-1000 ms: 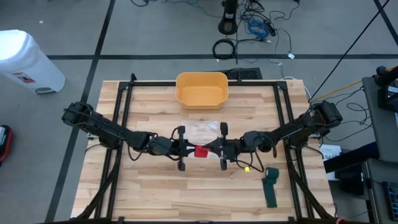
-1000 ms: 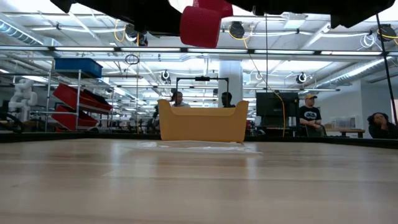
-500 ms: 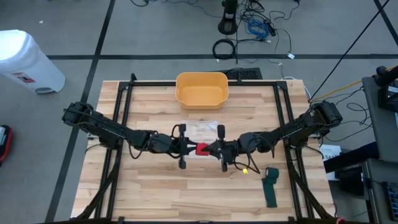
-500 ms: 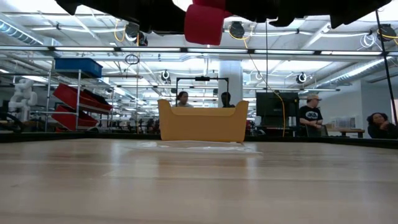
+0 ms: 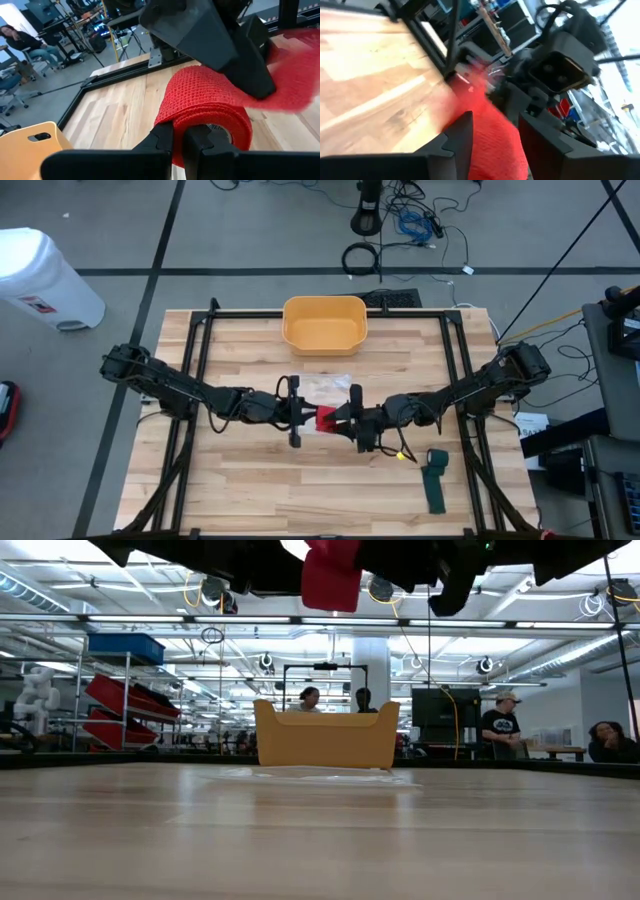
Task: Roll bandage
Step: Roll the red bandage
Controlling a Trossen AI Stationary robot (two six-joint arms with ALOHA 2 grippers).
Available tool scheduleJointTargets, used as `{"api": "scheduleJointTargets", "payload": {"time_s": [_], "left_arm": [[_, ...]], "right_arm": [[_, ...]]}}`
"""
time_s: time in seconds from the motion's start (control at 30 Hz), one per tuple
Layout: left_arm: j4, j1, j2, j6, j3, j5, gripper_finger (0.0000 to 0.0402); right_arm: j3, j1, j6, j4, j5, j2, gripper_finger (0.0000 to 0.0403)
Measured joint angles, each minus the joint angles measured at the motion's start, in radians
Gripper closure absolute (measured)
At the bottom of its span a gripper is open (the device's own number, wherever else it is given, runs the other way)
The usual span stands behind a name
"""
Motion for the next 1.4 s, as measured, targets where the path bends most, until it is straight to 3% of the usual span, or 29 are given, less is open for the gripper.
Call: {"api": "scheduleJointTargets", "payload": {"time_s": [0.3, 0.4, 0.57, 0.83, 1.17, 1.4], "left_arm": [[-0.002, 0.000, 0.000, 0.027, 0.000, 0.001, 0.0388], [-0.005, 0.000, 0.000, 0.050, 0.000, -0.010, 0.0388], [-0.028, 0.000, 0.000, 0.075, 0.000, -0.029, 0.0388], [-0.057, 0.000, 0.000, 0.053, -0.001, -0.032, 0.0388], [-0.049, -0.001, -0.002, 0.001, 0.000, -0.032, 0.0388], [0.007, -0.008, -0.002, -0.048, -0.018, -0.032, 0.0388]], "right_arm": [[0.000, 0.053, -0.016, -0.043, 0.089, 0.000, 0.0255], [0.000, 0.087, 0.069, 0.001, 0.163, 0.000, 0.0260], [0.000, 0.125, 0.343, 0.004, 0.319, 0.000, 0.0262], [-0.094, 0.115, 0.780, -0.146, 0.313, 0.002, 0.0261], [-0.353, 0.143, 0.982, 0.243, 0.314, 0.000, 0.0261], [-0.386, 0.123, 1.147, 0.167, 0.289, 0.001, 0.0261]]}}
